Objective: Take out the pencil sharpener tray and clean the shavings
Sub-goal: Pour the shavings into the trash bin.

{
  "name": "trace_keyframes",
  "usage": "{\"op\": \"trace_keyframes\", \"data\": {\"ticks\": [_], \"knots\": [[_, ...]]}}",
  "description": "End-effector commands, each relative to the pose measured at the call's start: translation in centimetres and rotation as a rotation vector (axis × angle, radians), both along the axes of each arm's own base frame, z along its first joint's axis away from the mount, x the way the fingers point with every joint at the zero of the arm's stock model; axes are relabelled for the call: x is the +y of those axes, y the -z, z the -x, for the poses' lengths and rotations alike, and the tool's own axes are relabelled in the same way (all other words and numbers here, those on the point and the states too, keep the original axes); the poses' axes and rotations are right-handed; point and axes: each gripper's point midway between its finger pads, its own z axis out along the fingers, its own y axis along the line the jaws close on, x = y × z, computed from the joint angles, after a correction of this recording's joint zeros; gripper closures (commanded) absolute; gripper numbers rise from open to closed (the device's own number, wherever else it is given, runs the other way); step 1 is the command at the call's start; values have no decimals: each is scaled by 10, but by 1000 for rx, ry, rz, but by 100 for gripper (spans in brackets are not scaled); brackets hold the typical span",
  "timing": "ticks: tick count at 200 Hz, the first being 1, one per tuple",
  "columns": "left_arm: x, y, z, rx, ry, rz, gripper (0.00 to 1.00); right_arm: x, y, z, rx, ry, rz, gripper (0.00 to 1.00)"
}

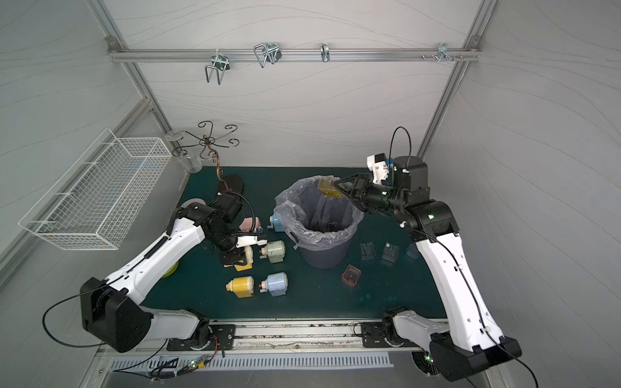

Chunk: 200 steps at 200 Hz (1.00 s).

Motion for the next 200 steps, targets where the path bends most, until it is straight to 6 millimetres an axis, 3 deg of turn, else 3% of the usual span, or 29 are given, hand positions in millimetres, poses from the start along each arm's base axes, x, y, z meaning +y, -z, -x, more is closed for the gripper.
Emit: {"op": "trace_keyframes", "data": {"ticks": [1, 59, 106, 127, 148, 166, 187, 200], "knots": [[-4, 3, -17, -65, 42, 22, 100, 25, 0, 25, 396, -162, -235, 100], [2, 28, -39, -111, -7, 1, 100, 26, -1, 23, 638, -88, -290, 100], [-4, 28, -52, -115, -22, 29, 100, 22, -1, 17, 788, -60, -353, 100], [-8, 28, -55, -109, -14, 43, 100, 15, 16, 14, 875, -25, -359, 100], [-9, 28, -56, -106, -14, 50, 100, 9, 2, 10, 823, 29, -383, 100], [-11, 33, -56, -102, -13, 60, 100, -2, 30, 3, 916, 67, -381, 100], [-12, 37, -52, -88, -11, 68, 95, 2, 12, -2, 833, 80, -404, 100], [-13, 38, -52, -83, -11, 76, 91, -4, 42, -6, 934, 78, -381, 100]]}}
